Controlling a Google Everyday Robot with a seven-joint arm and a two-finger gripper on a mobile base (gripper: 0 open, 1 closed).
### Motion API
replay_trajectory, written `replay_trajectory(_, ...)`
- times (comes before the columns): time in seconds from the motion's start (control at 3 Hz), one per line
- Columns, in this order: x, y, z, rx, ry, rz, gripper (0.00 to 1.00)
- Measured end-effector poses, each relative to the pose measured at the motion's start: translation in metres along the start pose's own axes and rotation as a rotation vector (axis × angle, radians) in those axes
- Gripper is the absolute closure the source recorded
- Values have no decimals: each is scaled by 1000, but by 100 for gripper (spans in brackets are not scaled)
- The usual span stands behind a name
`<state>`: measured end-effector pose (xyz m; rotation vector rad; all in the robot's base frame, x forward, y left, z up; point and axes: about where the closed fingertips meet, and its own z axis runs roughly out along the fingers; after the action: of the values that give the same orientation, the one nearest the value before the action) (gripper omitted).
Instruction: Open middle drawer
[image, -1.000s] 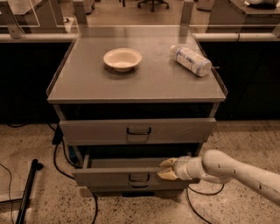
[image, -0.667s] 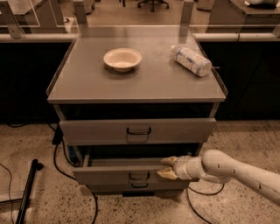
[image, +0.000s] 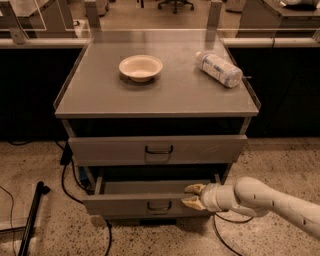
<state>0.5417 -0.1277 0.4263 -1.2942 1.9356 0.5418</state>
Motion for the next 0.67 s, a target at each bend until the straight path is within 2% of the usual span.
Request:
replay_trajectory(0.33, 8, 9, -14, 19, 9, 11, 100)
replay_trajectory(0.67, 7, 13, -15, 19, 9, 11, 100)
